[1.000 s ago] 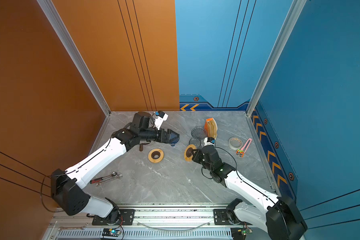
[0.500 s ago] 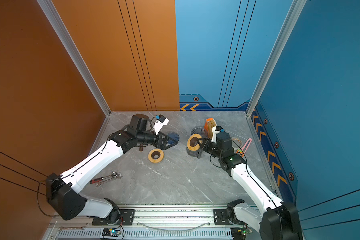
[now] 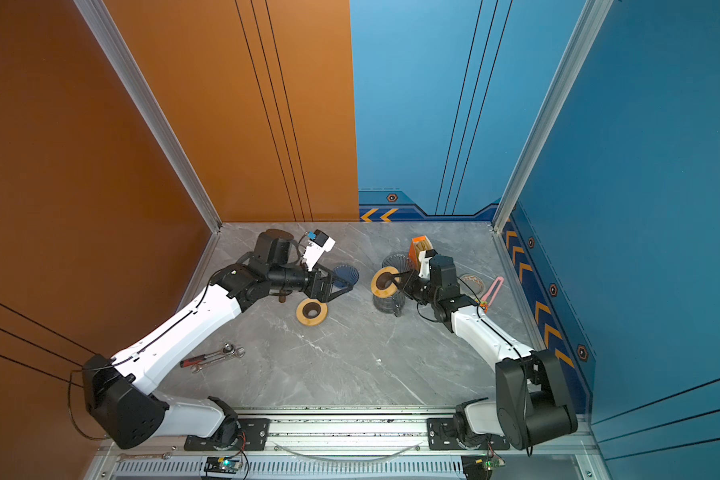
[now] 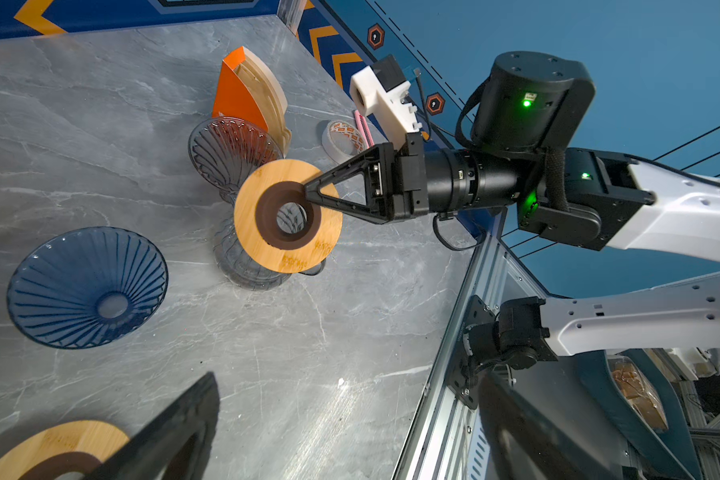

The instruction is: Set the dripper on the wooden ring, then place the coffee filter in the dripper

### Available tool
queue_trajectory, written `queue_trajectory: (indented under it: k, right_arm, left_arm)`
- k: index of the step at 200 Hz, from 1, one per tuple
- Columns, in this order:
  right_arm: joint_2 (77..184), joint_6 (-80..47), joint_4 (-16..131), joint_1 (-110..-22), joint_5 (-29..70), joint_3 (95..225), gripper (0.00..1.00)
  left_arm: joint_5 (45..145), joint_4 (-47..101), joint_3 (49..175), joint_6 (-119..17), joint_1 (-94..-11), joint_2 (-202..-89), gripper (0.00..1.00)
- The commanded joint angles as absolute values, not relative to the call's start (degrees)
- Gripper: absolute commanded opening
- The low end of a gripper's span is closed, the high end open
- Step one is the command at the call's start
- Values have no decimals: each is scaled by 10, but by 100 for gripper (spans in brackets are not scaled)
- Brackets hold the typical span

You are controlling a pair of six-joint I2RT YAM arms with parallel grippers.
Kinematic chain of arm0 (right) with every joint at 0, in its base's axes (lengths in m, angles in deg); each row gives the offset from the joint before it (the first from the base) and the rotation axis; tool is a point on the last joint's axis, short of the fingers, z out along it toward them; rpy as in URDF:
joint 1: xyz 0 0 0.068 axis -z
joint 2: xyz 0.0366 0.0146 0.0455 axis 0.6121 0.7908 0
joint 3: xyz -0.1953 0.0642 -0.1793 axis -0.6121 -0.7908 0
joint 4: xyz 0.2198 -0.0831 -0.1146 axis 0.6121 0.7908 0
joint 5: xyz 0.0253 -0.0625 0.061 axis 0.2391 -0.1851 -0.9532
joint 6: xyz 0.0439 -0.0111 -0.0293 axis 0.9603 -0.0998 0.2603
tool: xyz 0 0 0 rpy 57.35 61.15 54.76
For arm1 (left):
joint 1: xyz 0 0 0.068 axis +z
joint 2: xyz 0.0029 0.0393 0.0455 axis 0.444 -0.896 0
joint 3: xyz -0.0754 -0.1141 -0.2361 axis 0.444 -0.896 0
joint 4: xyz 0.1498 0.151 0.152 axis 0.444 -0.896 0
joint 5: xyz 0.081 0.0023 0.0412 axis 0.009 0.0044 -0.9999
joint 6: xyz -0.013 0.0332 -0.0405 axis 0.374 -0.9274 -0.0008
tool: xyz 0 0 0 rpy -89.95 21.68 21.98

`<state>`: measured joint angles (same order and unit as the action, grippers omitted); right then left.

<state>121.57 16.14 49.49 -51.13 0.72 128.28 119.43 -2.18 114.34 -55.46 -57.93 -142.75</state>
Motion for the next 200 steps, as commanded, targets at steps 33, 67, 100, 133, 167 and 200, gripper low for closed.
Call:
queue_trajectory:
  k: [33,67,100,133,167,200]
  right_arm:
    - [1251,184,419,-488,-29,1303,2]
    - [1274,196,397,-478,-45,1302,2]
    - [1292,199,382,-473,-49,1297,2]
    - [1306,201,370,-468,-53,1290,3]
    - [1311,203,362,-461,-55,1280,3]
    - [1315,203,361,-456,-60,1272,4]
  left_arm:
    - [1200,-18,1135,-567,-583,-1422,98]
    - [1201,-19,1135,-567,-584,-1424,98]
    - [1201,-20,1135,-571,-587,-1424,98]
    - [1198,-21,1135,-573,-588,-1425,98]
    - [1197,-23,1136,-574,-589,-1426,98]
    - [1198,-23,1136,-574,-589,-1428,98]
